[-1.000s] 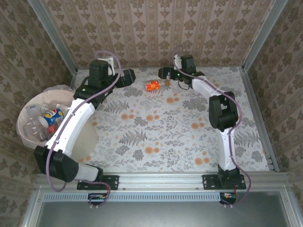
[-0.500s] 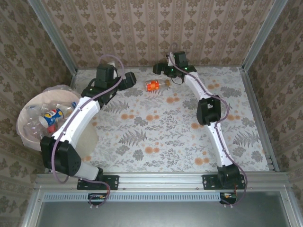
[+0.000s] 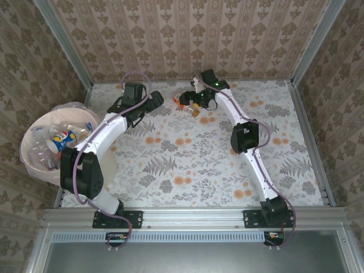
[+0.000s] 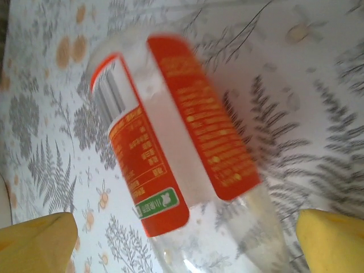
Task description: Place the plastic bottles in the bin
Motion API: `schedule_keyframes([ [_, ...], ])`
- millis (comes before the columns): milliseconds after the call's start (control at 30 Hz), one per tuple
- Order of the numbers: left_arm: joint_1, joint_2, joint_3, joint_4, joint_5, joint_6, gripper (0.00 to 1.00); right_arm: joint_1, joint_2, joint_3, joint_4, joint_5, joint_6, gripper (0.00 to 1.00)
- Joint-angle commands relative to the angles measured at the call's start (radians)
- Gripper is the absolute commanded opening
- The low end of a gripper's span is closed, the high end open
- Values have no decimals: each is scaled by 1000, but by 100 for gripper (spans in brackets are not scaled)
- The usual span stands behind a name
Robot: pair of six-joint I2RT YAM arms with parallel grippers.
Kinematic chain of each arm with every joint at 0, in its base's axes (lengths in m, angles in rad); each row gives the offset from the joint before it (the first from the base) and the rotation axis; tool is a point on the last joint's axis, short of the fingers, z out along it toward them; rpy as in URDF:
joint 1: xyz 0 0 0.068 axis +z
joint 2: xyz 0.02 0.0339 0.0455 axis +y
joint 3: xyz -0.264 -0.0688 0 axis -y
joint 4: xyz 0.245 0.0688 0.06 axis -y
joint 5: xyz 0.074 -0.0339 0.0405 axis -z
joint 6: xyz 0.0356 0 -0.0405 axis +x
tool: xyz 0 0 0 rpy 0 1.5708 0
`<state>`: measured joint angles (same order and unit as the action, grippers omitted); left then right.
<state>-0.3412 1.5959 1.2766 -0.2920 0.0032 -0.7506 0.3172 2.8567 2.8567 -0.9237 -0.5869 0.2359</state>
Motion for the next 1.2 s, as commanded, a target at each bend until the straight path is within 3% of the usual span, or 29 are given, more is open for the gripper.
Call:
schedule_keyframes([
  [0,36,45,-18,38,8,-47,100,36,-22,33,-90,50,-93,100],
  [100,45,72,-8,41,9,-39,100,69,-26,33,-127,169,-106,99],
  [167,45,88,-2,38,9,-36,100,100,-29,33,-167,329,-102,95],
  [267,45,108,-1,40,9,-39,100,153,-28,32,-221,534,-96,79],
  [367,45,122,1,36,12,-42,100,186,-15,31,-250,650,-84,63],
  [767,44,83,-38,49,34,-32,100,195,-71,32,-298,652,-88,32],
  [967,39,35,-75,61,51,-9,100,196,-166,24,-388,638,-177,30],
  [1167,39,22,-100,98,80,-5,100,172,-519,-459,-178,596,-218,29],
])
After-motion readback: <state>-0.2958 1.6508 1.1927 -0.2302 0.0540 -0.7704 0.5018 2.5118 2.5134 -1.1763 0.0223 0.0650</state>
